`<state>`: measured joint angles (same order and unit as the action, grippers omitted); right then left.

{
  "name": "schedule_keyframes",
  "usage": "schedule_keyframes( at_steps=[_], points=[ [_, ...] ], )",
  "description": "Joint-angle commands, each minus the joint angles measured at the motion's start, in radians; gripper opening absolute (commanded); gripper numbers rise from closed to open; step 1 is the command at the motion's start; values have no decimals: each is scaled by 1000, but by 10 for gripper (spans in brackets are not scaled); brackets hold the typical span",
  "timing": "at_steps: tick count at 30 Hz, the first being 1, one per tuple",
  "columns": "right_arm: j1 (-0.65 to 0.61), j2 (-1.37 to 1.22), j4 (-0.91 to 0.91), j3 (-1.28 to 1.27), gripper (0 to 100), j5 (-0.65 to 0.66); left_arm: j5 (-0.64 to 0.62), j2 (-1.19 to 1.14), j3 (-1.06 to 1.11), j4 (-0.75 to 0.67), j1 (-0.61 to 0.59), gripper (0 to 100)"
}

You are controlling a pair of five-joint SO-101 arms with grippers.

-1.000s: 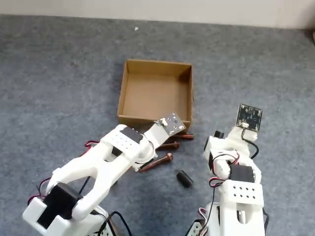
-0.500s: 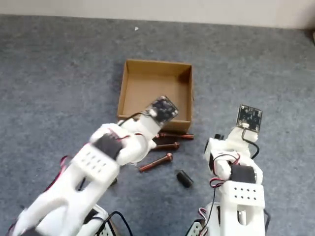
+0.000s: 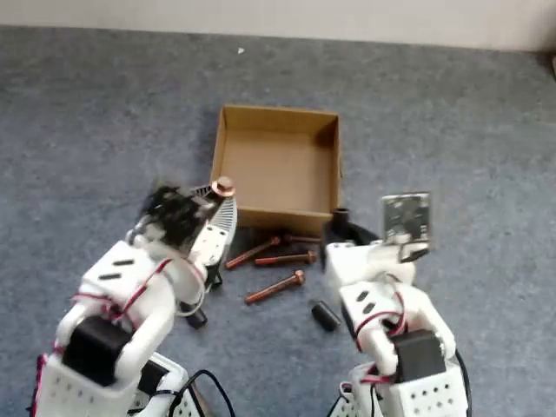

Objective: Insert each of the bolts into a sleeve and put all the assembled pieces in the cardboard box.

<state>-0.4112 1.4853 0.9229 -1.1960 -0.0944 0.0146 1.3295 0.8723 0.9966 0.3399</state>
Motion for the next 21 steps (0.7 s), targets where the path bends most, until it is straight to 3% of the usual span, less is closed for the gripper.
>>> schedule_keyframes(
  at_steps=[1, 10, 15, 21],
  points=[
    [-133, 62, -124, 58, 5, 97, -72, 105, -10, -66, -7, 5],
    [-311, 214, -346, -196, 5, 164, -157, 159, -10, -226, -5, 5],
    [-317, 355, -444, -358, 5, 164, -250, 159, -8, -301, -5, 5],
    [-315, 351, -499, -426, 5, 161, -324, 159, 31, -334, 12, 5]
  ],
)
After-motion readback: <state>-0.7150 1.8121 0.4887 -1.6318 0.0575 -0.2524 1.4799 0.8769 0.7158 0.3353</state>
